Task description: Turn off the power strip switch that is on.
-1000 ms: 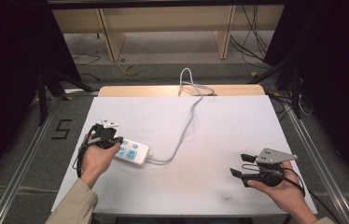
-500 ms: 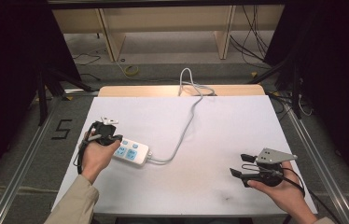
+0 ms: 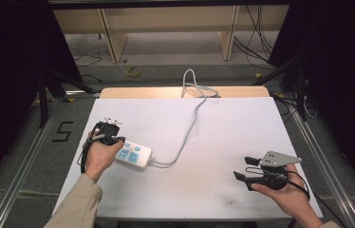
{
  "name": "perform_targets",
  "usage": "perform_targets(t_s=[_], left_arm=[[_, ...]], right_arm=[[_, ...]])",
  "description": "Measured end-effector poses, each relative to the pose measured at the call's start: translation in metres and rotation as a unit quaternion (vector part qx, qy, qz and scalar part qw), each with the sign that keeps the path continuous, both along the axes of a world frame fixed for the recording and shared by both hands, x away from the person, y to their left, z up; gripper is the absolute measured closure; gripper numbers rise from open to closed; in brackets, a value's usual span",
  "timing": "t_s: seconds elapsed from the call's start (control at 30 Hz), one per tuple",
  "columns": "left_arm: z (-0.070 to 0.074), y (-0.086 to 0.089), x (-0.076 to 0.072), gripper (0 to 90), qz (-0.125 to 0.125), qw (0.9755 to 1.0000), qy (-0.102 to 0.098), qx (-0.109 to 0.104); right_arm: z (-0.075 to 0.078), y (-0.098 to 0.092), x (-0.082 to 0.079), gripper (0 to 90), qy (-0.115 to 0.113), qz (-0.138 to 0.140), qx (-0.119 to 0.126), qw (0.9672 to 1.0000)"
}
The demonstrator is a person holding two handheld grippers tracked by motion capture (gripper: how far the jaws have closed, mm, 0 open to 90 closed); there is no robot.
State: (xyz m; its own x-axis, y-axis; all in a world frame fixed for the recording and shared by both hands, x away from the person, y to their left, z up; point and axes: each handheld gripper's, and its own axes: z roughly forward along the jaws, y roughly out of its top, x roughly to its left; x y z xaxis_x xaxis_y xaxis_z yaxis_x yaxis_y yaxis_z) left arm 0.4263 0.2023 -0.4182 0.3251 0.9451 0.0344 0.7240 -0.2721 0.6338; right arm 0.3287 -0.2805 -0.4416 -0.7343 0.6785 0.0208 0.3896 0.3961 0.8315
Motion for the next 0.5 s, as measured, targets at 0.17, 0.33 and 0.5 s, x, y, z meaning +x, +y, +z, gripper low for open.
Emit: perform_targets(t_s=[0.17, 0.33, 0.5], left_arm=[[-0.001, 0.0011, 0.003, 90.0, 0.0, 1.0, 0.004, 0.004], [-0.0034, 0.0019, 0.0061, 90.0, 0.001, 0.9999, 0.009, 0.006], [-0.0056, 0.0024, 0.0087, 90.0, 0.003, 0.9999, 0.013, 0.009]], right_arm=[[-0.0003, 0.0003, 0.0001, 31.2, 0.0, 0.0, 0.0, 1.0], [-0.0001, -0.0002, 0.0001, 31.3, 0.0, 0.0, -0.001, 1.0], [-0.0002, 0.0004, -0.0001, 31.3, -0.001, -0.001, -0.002, 1.0]])
